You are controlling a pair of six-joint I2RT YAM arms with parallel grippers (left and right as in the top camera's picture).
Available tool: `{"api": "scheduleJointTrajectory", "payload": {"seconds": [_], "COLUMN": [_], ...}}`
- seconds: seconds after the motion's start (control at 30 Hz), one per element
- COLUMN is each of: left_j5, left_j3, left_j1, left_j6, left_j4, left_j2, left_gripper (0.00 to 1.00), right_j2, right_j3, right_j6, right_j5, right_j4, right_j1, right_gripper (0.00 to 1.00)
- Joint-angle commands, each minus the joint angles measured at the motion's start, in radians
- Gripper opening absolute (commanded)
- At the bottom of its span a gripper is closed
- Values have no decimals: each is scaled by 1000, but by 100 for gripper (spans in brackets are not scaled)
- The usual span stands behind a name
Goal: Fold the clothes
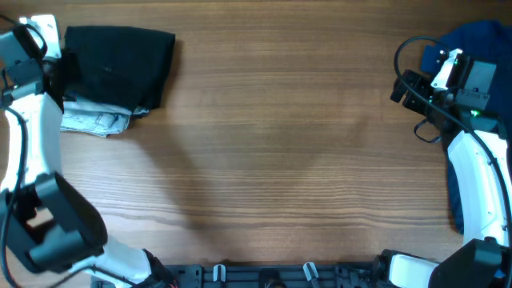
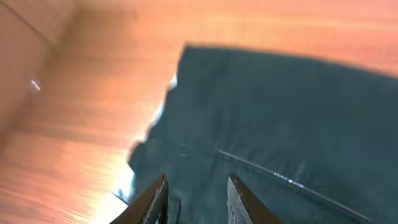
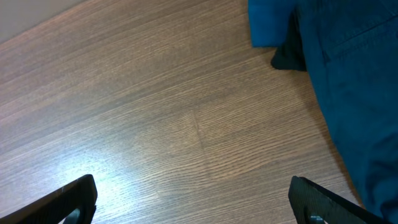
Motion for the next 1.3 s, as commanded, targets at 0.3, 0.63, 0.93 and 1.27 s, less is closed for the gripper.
{"api": "scheduleJointTrajectory", "payload": {"seconds": [0.3,0.63,0.93,1.27], "left_j5": [34,342,576,576], "left_j3": [15,16,16,15], "left_j1": [58,156,143,93], "left_j6": [-358,-473,-651,-674], "left_j4": [-33,-24,129,337], "left_j2": [165,79,18,158], "left_gripper": [40,38,12,13], "right_j2": [-11,-11,-11,-11], "right_j3": [-1,-1,-1,-1], "right_j6": [-19,-19,-18,-18], "right_j5": [17,17,17,17], "right_j4": [0,0,0,0], "right_j1": [0,0,0,0], "right_gripper": [100,100,100,100]}}
